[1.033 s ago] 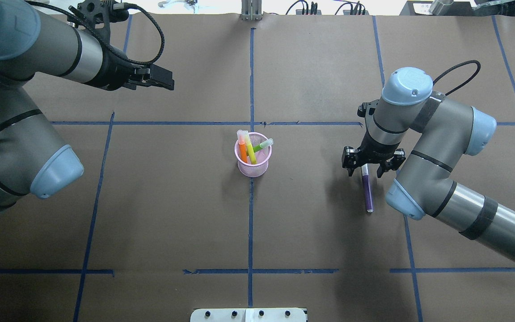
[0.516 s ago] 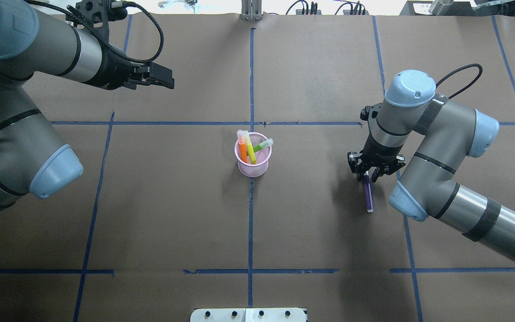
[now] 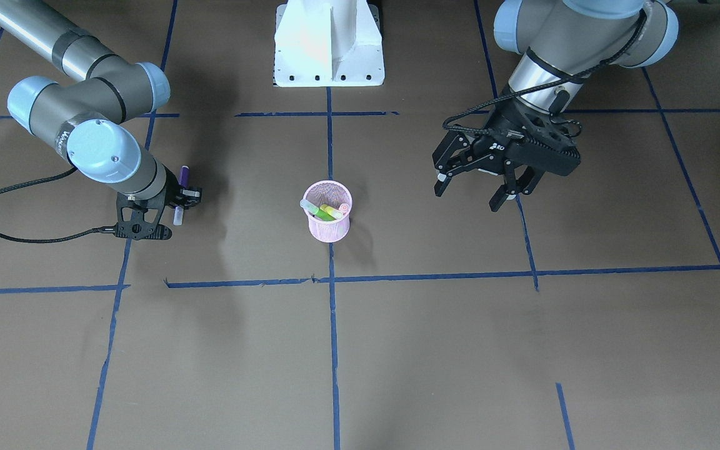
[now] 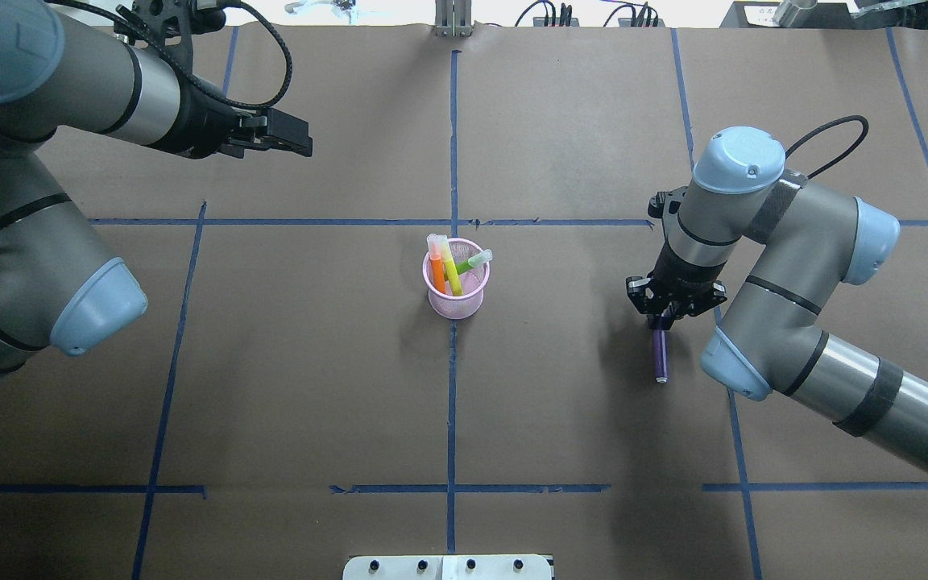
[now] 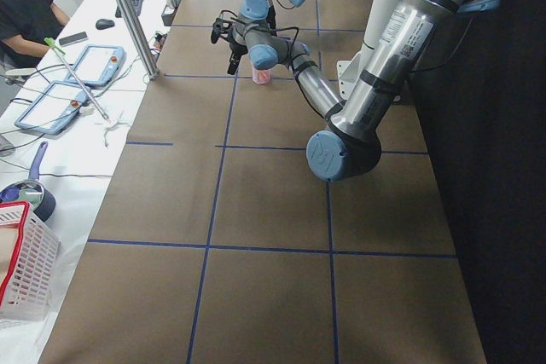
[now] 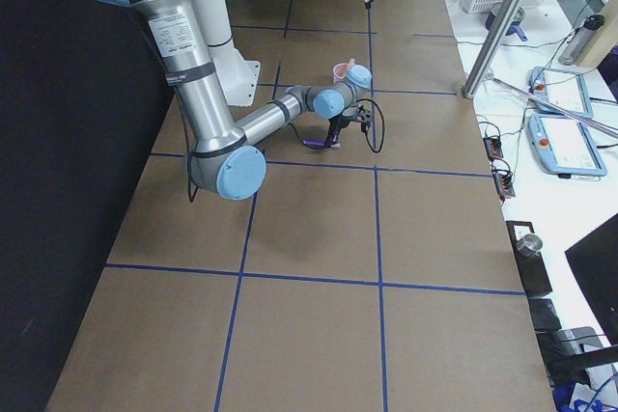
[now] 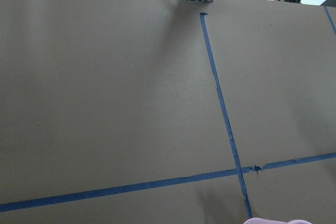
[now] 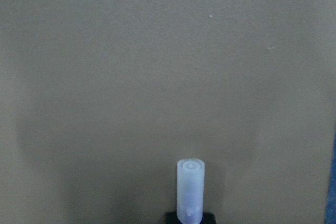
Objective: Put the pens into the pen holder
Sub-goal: 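Close the right gripper on the purple marker, then lift the purple marker with the right gripper and carry it over the cup, then lower the right gripper and open it to drop the marker into the cup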
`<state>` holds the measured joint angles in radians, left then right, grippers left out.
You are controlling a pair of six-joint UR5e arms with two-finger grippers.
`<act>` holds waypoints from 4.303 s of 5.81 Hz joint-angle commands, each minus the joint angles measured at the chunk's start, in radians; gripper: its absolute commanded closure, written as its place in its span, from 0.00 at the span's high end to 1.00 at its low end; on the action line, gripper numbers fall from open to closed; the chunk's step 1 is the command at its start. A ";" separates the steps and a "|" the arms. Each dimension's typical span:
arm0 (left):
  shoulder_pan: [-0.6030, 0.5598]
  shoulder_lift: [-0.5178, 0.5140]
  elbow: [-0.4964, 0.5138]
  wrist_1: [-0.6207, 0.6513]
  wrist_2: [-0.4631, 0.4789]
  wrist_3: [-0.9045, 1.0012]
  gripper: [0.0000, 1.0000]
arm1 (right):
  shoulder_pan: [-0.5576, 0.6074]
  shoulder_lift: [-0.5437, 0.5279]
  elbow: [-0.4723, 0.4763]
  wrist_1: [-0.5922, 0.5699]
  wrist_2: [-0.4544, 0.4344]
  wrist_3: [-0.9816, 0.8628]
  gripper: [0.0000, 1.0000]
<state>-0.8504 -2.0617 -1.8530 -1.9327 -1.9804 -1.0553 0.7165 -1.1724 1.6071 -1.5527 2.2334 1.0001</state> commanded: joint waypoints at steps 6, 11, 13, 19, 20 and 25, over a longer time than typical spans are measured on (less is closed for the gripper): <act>-0.015 0.002 -0.009 -0.012 0.005 0.006 1.00 | -0.060 0.228 0.304 0.005 -0.447 0.152 0.00; -0.018 0.002 0.004 -0.012 0.006 0.008 1.00 | -0.411 0.226 0.268 0.234 -1.317 0.166 0.00; -0.019 0.002 0.006 -0.012 0.006 0.006 1.00 | -0.439 0.215 0.107 0.488 -1.474 0.201 0.00; -0.018 0.002 0.008 -0.012 0.006 0.004 1.00 | -0.538 0.183 0.059 0.505 -1.586 0.204 0.20; -0.018 0.002 0.008 -0.012 0.006 0.003 1.00 | -0.539 0.184 0.057 0.503 -1.586 0.201 0.68; -0.019 0.002 0.009 -0.012 0.006 0.003 1.00 | -0.476 0.171 0.232 0.503 -1.503 0.206 0.98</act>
<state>-0.8693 -2.0602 -1.8439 -1.9451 -1.9742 -1.0523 0.2091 -0.9973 1.8098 -1.0493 0.6789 1.2026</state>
